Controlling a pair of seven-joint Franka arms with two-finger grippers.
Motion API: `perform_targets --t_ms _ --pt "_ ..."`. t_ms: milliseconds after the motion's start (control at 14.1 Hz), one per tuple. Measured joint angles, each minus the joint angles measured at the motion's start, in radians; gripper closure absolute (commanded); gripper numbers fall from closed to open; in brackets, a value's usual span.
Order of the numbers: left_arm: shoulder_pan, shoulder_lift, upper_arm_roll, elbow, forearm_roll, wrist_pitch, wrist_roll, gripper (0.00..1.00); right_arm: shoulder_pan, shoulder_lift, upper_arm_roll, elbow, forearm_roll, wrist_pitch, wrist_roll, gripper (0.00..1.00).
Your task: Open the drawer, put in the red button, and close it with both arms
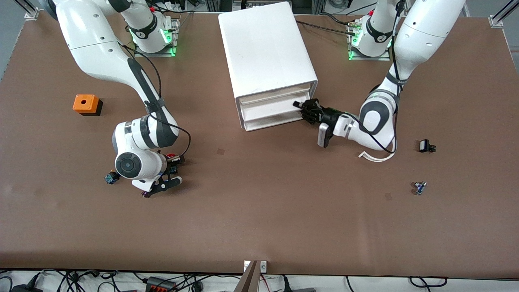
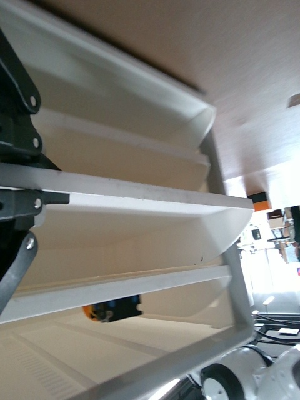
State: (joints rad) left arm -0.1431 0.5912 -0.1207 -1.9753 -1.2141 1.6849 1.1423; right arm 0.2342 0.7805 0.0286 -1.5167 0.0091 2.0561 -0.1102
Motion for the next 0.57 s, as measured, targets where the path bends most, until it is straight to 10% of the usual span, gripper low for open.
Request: perform_targets --t_ms 283,424,566 --pt "0.058 0.103 0.003 0.165 0.0 -0.013 -0.059 0.82 0.0 0.0 0.0 0.0 0.0 0.0 -0.003 0.87" --pt "0.069 0.137 0.005 0.223 0.0 -0.013 -0.076 0.03 0.0 -0.001 0.0 0.004 0.0 0.0 -0.011 1.0" --pt "0.069 0.153 0.006 0.251 0.002 0.009 -0.075 0.0 -0.001 -0.003 -0.001 0.014 0.0 0.001 -0.018 1.0"
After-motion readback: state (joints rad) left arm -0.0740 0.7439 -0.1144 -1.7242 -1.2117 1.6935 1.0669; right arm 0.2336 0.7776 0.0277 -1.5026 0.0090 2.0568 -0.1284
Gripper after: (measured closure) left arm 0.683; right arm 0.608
